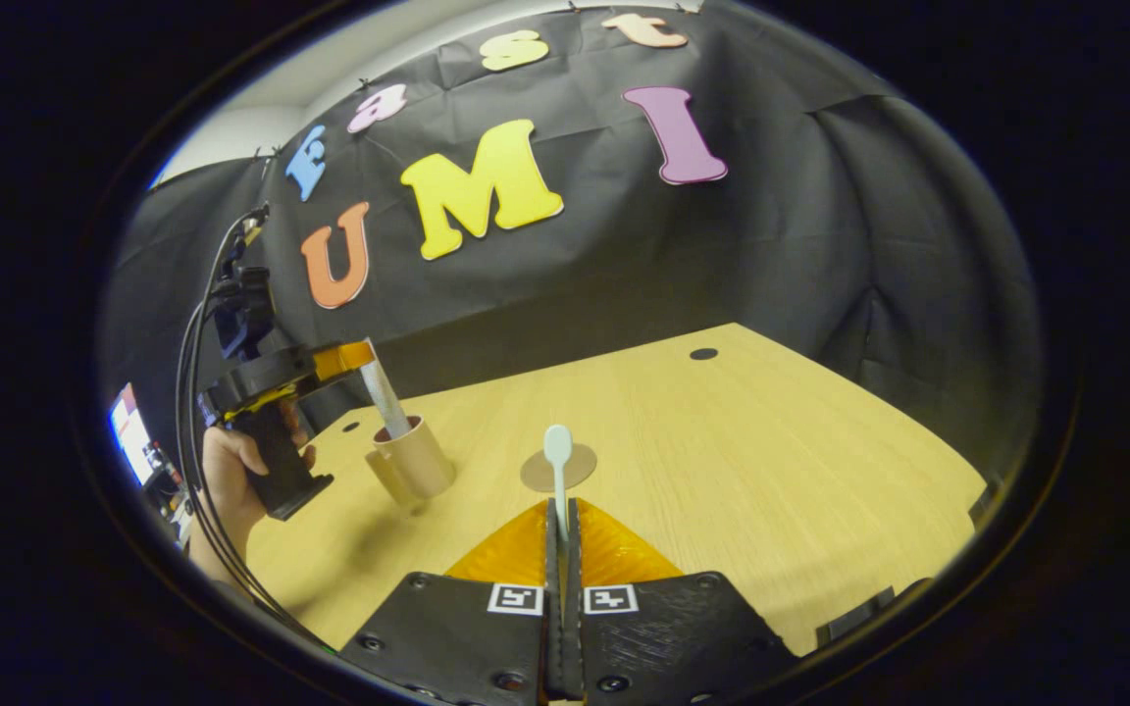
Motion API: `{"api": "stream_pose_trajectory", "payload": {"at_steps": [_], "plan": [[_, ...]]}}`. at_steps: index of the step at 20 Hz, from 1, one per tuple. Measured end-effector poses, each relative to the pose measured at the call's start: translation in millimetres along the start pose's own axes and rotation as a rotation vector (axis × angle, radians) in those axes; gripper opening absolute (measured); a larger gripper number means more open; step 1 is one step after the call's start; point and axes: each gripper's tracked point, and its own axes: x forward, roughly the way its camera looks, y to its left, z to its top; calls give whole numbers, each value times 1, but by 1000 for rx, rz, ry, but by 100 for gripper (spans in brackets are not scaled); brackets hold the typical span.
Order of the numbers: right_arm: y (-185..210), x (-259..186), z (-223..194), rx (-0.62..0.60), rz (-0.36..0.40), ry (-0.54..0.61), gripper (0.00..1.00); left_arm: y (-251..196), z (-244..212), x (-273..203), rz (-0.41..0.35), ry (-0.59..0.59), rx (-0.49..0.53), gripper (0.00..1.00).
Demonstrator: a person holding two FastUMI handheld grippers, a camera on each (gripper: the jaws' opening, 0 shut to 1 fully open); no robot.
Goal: Put the toothbrush and toothpaste on the desktop into the cup, then pick up the cup and place it on the coaster on the desktop.
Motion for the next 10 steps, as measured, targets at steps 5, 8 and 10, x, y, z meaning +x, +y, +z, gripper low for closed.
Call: {"api": "stream_pose_trajectory", "payload": {"at_steps": [5,8,10], "plan": [[7,1,0,-12,17,0,0,11,13,-18,44,-33,-27,98],[18,4,12,-53,44,-19,0,23,18,-30,66,-47,-40,89],[33,8,27,-92,79,-46,0,32,18,-41,79,-41,-57,98]]}}
